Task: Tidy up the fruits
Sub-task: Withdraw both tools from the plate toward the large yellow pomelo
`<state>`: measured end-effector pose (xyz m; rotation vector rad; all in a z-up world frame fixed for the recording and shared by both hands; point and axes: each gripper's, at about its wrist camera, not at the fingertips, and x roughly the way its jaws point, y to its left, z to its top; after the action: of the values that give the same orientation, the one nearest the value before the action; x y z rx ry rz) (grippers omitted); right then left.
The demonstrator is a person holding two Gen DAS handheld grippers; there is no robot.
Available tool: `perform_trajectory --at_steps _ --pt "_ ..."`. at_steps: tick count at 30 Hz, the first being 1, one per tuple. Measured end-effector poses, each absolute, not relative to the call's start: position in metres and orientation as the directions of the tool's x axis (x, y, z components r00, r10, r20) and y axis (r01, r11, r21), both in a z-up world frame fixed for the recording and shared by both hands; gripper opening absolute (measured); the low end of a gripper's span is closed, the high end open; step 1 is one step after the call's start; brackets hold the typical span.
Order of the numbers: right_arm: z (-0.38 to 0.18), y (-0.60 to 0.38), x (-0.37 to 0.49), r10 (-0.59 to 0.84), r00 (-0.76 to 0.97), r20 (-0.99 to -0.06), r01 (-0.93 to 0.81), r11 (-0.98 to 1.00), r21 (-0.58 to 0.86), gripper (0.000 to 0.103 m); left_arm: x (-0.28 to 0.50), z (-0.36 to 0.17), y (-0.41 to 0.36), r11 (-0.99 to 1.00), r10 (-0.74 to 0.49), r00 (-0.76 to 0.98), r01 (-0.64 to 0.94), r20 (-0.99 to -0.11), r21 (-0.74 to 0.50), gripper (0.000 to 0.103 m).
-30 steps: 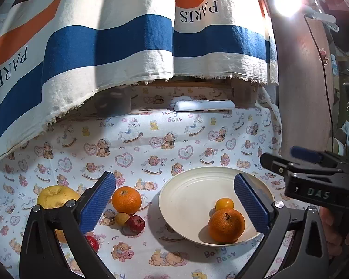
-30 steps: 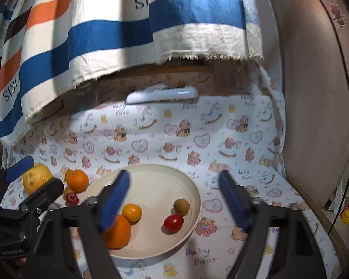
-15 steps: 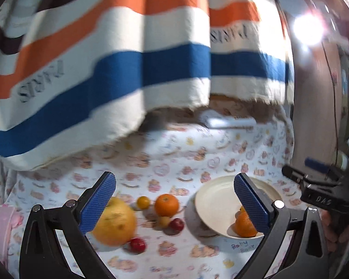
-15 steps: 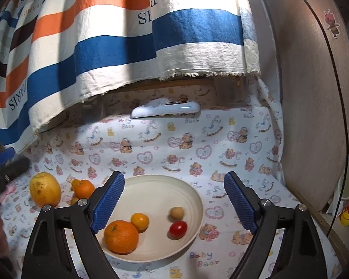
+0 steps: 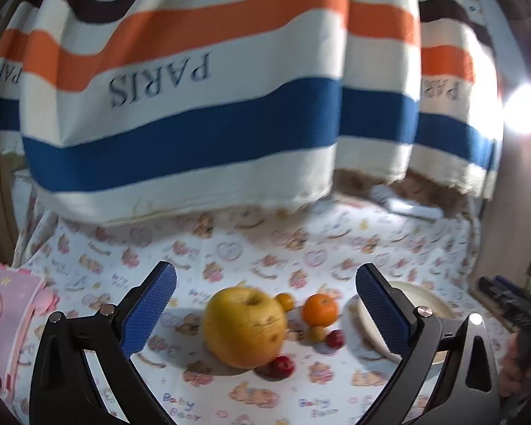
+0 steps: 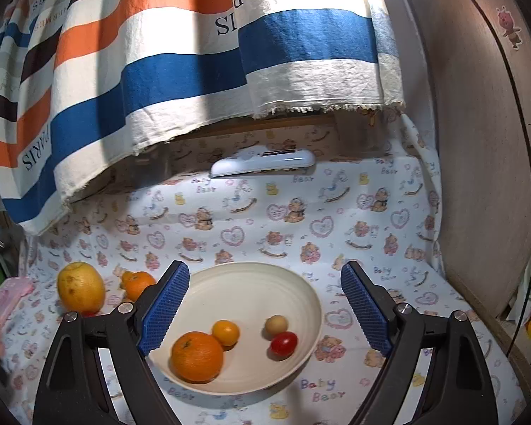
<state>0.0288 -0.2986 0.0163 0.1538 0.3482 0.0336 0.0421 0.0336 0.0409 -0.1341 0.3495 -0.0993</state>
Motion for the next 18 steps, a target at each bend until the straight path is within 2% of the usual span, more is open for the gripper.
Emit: perform_trajectory --at_steps 5,13,18 --pt "0.029 -0.286 0.018 0.018 0.961 -0.277 0.007 0.996 0.089 0.089 0.052 0.026 0.037 0.987 -0.116 0.925 0.064 -0.363 -0.150 0.101" --pt "0.045 -0.254 0.021 0.084 0.953 -0.291 -0.068 0.996 0.065 0.089 0.065 0.011 0.053 0.969 -0.134 0.900 0.031 -0.415 -0.244 0.101" --pt "0.054 -0.218 0.026 0.158 0.941 -0.300 -0.148 0.987 0.055 0.089 0.067 0.007 0.055 0.978 -0.093 0.904 0.003 -0.418 -0.209 0.101"
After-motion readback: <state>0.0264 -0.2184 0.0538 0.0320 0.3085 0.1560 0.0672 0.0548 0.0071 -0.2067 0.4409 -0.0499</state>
